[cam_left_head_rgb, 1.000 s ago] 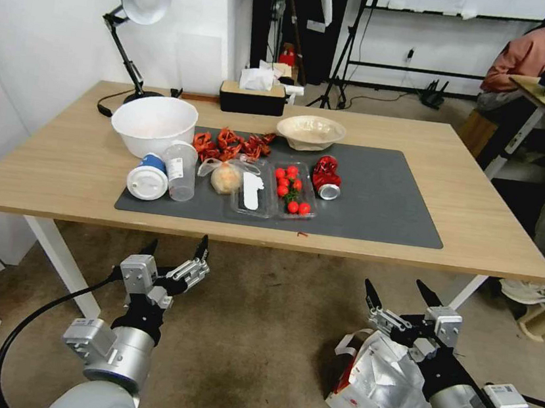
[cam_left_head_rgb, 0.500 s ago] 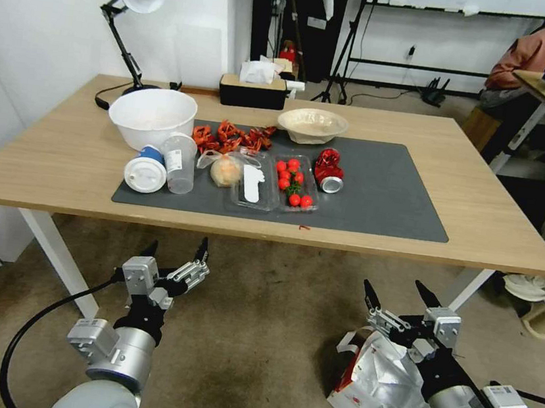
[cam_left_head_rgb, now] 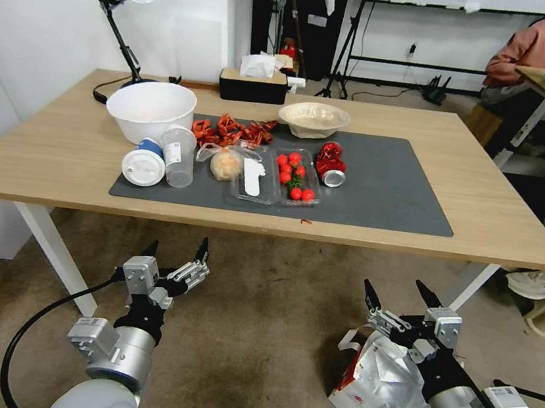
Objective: Pick up the food delivery bag from the floor and place it on the table.
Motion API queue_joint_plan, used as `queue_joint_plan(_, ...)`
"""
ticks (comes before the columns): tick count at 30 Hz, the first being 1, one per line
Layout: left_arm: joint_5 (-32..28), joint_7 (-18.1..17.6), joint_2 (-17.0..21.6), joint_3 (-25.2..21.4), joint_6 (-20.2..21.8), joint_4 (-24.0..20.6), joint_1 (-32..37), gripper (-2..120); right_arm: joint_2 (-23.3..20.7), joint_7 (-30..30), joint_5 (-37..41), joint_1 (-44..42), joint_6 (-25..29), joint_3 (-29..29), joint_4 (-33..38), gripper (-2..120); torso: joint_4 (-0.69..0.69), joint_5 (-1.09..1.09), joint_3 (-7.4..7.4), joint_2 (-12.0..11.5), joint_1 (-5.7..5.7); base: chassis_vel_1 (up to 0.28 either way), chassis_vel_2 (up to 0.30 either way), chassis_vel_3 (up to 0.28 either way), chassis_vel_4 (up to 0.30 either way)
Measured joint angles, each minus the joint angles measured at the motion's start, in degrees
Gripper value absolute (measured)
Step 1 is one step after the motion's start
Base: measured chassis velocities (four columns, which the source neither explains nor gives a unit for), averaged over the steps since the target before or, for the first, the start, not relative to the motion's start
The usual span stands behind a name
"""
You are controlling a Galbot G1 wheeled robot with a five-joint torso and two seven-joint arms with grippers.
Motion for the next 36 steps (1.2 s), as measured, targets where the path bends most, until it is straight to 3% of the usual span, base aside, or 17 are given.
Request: queue_joint_plan(36,1.18,0.16,-0.54,0.29,-0.97,0.8,0.37,100,-0.24,-0.69,-0.55,-0.52,0.47,0.42,-0.12,100,0.0,0.0,-5.32,-9.03,-3.71,0.0,0.0,0.0,0.0)
